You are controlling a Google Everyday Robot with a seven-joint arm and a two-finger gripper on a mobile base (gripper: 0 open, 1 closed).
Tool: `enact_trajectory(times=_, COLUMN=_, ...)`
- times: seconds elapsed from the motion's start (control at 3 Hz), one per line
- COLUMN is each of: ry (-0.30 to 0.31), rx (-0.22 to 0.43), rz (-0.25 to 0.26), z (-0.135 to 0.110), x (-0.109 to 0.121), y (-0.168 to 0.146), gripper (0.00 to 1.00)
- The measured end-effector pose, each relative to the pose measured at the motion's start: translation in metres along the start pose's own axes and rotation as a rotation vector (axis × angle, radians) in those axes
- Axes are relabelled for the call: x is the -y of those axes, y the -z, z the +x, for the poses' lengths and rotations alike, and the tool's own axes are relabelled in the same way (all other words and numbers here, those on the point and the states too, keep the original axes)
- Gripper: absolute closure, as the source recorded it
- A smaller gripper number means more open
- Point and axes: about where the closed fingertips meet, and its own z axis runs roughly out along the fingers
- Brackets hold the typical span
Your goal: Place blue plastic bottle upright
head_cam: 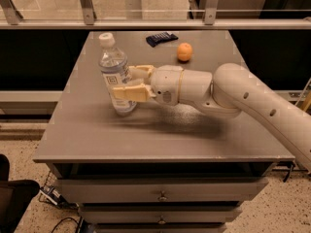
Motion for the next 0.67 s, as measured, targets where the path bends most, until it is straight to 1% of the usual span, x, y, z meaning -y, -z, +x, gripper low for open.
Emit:
enact_trajectory(times=0.33, ry=0.009, rx=-0.028, rz=0.018, z=0.013, x=-0.001, y=0.001, gripper=1.0)
enact_trajectory(times=0.67, ry=-0.005, rx=-0.044, rz=0.012, z=0.025, x=0.003, y=0.0, gripper=1.0)
